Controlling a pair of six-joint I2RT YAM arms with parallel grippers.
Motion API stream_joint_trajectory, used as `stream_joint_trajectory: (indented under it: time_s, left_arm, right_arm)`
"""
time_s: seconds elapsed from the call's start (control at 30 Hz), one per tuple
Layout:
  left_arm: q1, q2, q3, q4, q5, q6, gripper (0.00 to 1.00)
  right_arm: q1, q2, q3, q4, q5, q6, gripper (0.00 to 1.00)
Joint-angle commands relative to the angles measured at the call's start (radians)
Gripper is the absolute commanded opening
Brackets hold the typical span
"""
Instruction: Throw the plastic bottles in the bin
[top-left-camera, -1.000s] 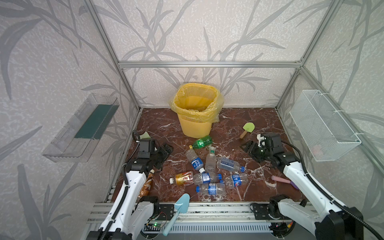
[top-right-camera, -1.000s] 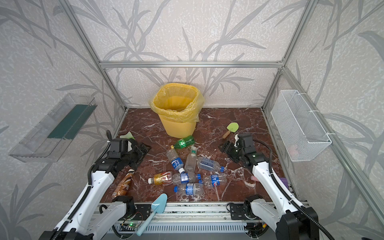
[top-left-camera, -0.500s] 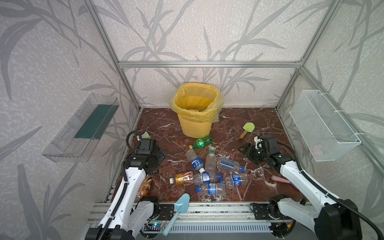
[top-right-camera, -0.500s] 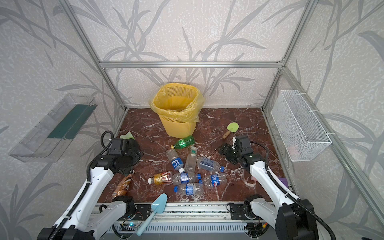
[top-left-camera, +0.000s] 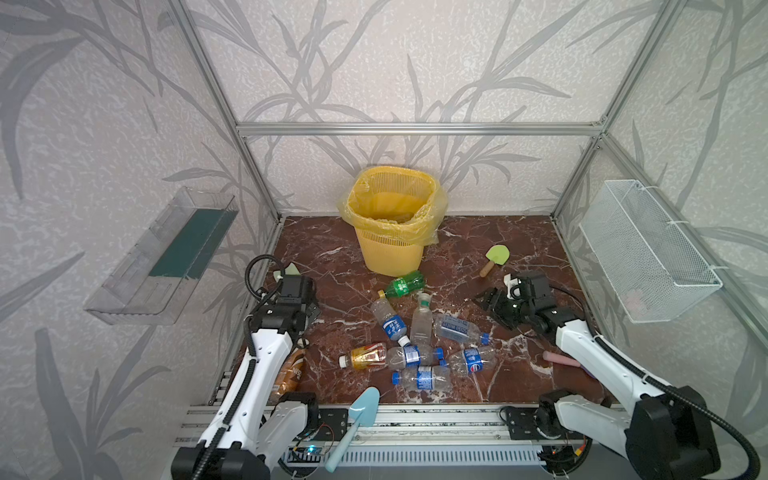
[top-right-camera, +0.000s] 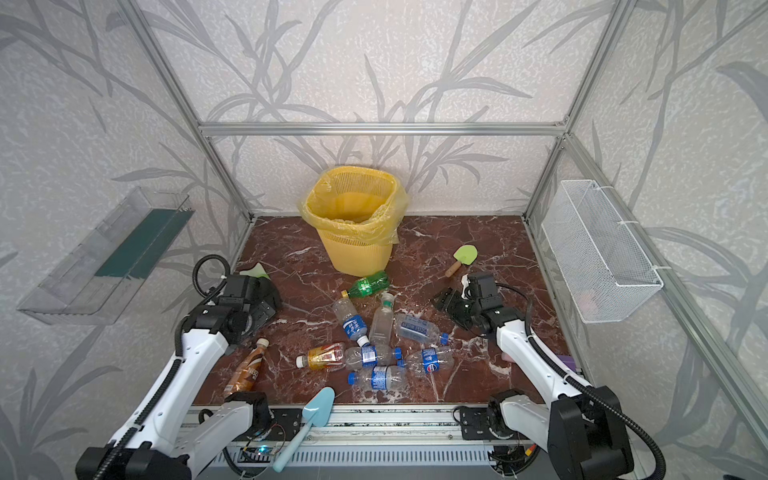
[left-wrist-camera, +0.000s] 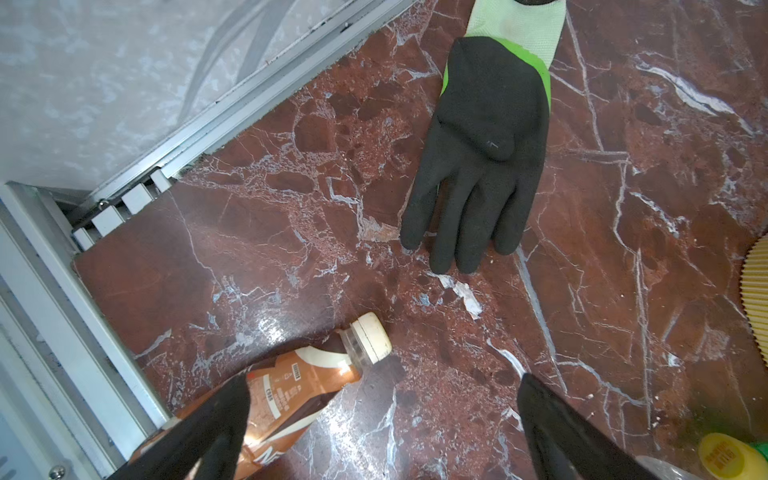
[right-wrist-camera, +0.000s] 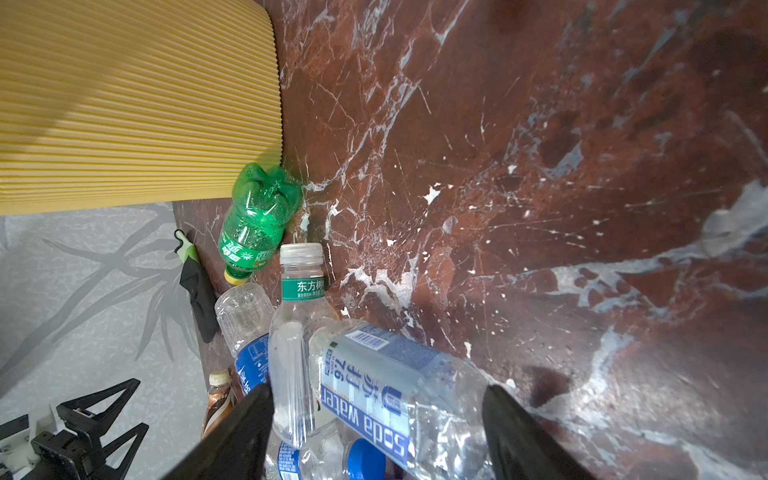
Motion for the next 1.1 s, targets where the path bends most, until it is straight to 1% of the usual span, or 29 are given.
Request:
stream_joint_trajectory:
  time_s: [0.0, 0.13, 0.17, 0.27, 0.33, 0.4, 0.67, 0.73, 0.87, 1.07]
  left_arm:
    - [0.003, 0.014, -0.040, -0.016, -0.086, 0.033, 1.00]
    - [0.003, 0.051, -0.054, -0.037, -0.099, 0.027, 1.00]
    - [0.003, 0.064, -0.055, -0.050, -0.099, 0.013, 1.00]
    - [0.010, 0.116, -0.052, -0.127, -0.106, -0.084, 1.00]
    - [0.016, 0.144, -0.055, -0.148, -0.102, -0.105, 1.00]
    - [0.028, 0.167, -0.067, -0.178, -0.114, -0.158, 1.00]
    - [0.075, 0.197, -0.100, -0.190, -0.138, -0.216, 1.00]
    - [0.095, 0.207, -0.118, -0.174, -0.117, -0.223, 1.00]
    - [0.147, 0.245, -0.173, -0.112, -0.034, -0.232, 1.00]
    - [0.176, 0.278, -0.216, -0.068, 0.041, -0.249, 1.00]
  right_arm:
    - [0.004, 0.001, -0.020, 0.024, -0.024, -0.013, 0.79]
    - [0.004, -0.003, -0.030, 0.029, -0.032, -0.017, 0.79]
    - [0.004, -0.001, -0.030, 0.030, -0.035, -0.022, 0.79]
    - [0.004, 0.000, -0.028, 0.024, -0.042, -0.042, 0.79]
    - [0.004, 0.000, -0.028, 0.018, -0.042, -0.054, 0.79]
    - [0.004, -0.001, -0.030, 0.016, -0.044, -0.059, 0.79]
    - [0.003, -0.005, -0.042, 0.020, -0.049, -0.056, 0.79]
    - [0.004, -0.005, -0.045, 0.022, -0.048, -0.053, 0.80]
    - [0.004, 0.000, -0.047, 0.024, -0.049, -0.052, 0.80]
    - [0.003, -0.003, -0.045, 0.012, -0.045, -0.057, 0.79]
